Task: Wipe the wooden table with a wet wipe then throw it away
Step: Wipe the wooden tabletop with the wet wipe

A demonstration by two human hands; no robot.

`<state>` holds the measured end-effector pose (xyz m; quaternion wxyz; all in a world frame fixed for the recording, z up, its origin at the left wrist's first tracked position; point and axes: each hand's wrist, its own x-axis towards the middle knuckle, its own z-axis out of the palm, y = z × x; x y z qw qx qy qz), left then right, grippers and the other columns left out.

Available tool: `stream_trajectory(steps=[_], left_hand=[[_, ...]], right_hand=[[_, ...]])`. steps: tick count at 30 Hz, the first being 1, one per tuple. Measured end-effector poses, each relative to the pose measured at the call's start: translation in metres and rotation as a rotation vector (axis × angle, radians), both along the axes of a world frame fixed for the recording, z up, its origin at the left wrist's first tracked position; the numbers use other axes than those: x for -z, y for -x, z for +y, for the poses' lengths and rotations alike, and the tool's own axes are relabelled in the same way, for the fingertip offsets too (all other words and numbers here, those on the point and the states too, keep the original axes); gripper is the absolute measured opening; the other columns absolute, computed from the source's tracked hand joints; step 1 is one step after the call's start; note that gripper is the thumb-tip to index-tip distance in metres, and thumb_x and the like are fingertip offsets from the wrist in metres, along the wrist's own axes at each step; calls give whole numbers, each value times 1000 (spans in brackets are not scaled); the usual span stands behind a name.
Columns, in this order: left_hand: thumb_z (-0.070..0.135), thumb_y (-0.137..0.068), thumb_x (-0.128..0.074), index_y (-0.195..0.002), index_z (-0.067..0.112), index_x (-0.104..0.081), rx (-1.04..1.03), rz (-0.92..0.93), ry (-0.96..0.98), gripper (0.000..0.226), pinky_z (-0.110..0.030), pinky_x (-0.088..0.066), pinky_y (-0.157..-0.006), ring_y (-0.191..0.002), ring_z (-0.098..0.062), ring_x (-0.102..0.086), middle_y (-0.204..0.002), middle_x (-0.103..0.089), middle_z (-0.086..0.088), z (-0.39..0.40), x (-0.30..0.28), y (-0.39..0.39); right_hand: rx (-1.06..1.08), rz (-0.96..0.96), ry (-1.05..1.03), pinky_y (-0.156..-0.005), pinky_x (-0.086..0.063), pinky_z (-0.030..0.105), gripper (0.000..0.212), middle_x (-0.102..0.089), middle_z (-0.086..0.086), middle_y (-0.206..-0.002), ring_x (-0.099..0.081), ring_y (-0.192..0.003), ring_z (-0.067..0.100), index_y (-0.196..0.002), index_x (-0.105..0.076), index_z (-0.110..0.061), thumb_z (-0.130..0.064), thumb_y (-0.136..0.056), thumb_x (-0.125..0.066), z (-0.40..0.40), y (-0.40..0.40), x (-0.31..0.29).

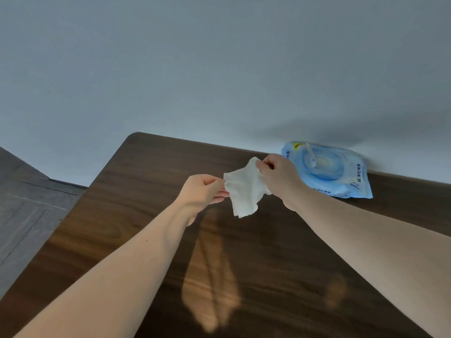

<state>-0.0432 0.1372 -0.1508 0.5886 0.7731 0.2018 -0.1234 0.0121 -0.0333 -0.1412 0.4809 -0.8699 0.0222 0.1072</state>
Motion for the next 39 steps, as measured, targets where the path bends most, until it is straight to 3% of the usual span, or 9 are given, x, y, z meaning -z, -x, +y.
stream_trajectory(steps=[2, 4, 7, 11, 14, 17, 20, 29, 39], left_hand=[[41, -91, -55, -126, 18, -58, -20, 111, -84, 42, -37, -44, -103, -120, -19, -55, -136, -55, -1, 26, 11, 4], [57, -92, -41, -149, 16, -20, 40, 263, -277, 74, -42, -21, -115, -144, -26, -21, -158, -18, -4, 54, 24, 12], [71, -87, -26, -150, 8, 0, 146, 358, -766, 93, -46, -8, -118, -147, -27, 4, -160, 5, -12, 92, 45, 32], [89, -67, -23, -148, 6, 11, 314, 398, -979, 121, -45, -7, -118, -147, -28, 8, -159, 13, -13, 120, 64, 67], [95, -57, -24, -147, 5, 14, 303, 357, -1019, 133, -42, -4, -119, -146, -28, 12, -158, 17, -14, 133, 70, 83], [98, -51, -21, -147, 5, 15, 225, 339, -1016, 138, -41, -1, -119, -146, -28, 13, -158, 18, -13, 144, 77, 92], [98, -51, -22, -146, 6, 17, 223, 309, -996, 138, -40, 2, -118, -145, -27, 15, -158, 20, -12, 150, 81, 94], [90, -48, -17, -145, 10, 21, 235, 315, -986, 131, -37, 13, -114, -143, -26, 23, -156, 27, -9, 152, 81, 93], [95, -59, -16, -147, 5, 14, 340, 311, -1077, 130, -38, 0, -118, -146, -25, 12, -158, 16, -12, 147, 73, 93]], right_hand=[[252, -63, -114, -61, -37, 30, 26, -45, -3, -68, -46, -71, 20, -70, -46, -17, -28, -94, -45, 6, -14, 1], [270, -246, -34, -67, -36, 31, 25, -46, -5, -67, -48, -76, 21, -72, -49, -13, -26, -93, -47, 21, -29, 1], [-102, -462, 198, -65, -38, 33, 32, -54, 2, -65, -54, -77, 25, -59, -52, -12, -21, -90, -47, 71, -28, 9], [-492, -399, 354, -65, -42, 30, 37, -61, 1, -70, -57, -73, 18, -63, -54, -18, -30, -96, -41, 145, 7, 50], [-442, -336, 378, -94, -43, 39, 43, -64, 11, -115, -56, -113, 26, -107, -63, -9, -35, -100, -30, 183, 21, 79], [-500, -157, 689, -118, -5, 46, 58, -12, 10, -160, -6, -147, 25, -149, -14, -8, -39, -100, -16, 205, 22, 101], [-582, -131, 745, -116, 11, 43, 64, 9, 7, -160, 11, -147, 23, -149, 6, -10, -45, -99, -10, 230, 15, 111], [-793, -220, 760, -117, 10, 45, 69, 14, 4, -160, 14, -146, 20, -149, 10, -13, -53, -96, -9, 331, -4, 114], [-736, -164, 729, -118, 8, 42, 68, 10, -1, -161, 12, -146, 17, -150, 7, -18, -54, -94, -9, 205, 9, 112]])
